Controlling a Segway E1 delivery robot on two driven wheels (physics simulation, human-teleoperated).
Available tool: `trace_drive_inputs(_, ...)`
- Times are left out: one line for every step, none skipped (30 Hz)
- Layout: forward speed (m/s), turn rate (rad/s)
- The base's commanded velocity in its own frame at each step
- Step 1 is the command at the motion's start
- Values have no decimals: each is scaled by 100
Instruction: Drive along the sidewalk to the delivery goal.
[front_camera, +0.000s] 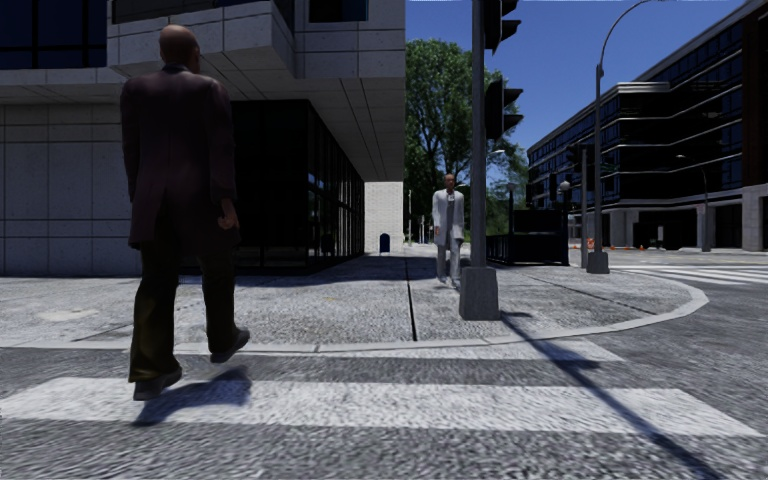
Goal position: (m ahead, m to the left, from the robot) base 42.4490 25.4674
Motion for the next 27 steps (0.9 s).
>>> trace_drive_inputs(115,18)
trace_drive_inputs(115,18)
trace_drive_inputs(115,18)
trace_drive_inputs(115,18)
trace_drive_inputs(115,18)
trace_drive_inputs(115,18)
trace_drive_inputs(115,18)
trace_drive_inputs(115,18)
trace_drive_inputs(115,18)
trace_drive_inputs(115,18)
trace_drive_inputs(115,18)
trace_drive_inputs(114,23)
trace_drive_inputs(114,41)
trace_drive_inputs(114,41)
trace_drive_inputs(114,49)
trace_drive_inputs(114,51)
trace_drive_inputs(114,52)
trace_drive_inputs(114,52)
trace_drive_inputs(114,52)
trace_drive_inputs(114,52)
trace_drive_inputs(114,52)
trace_drive_inputs(114,52)
trace_drive_inputs(114,52)
trace_drive_inputs(114,52)
trace_drive_inputs(114,52)
trace_drive_inputs(114,52)
trace_drive_inputs(114,52)
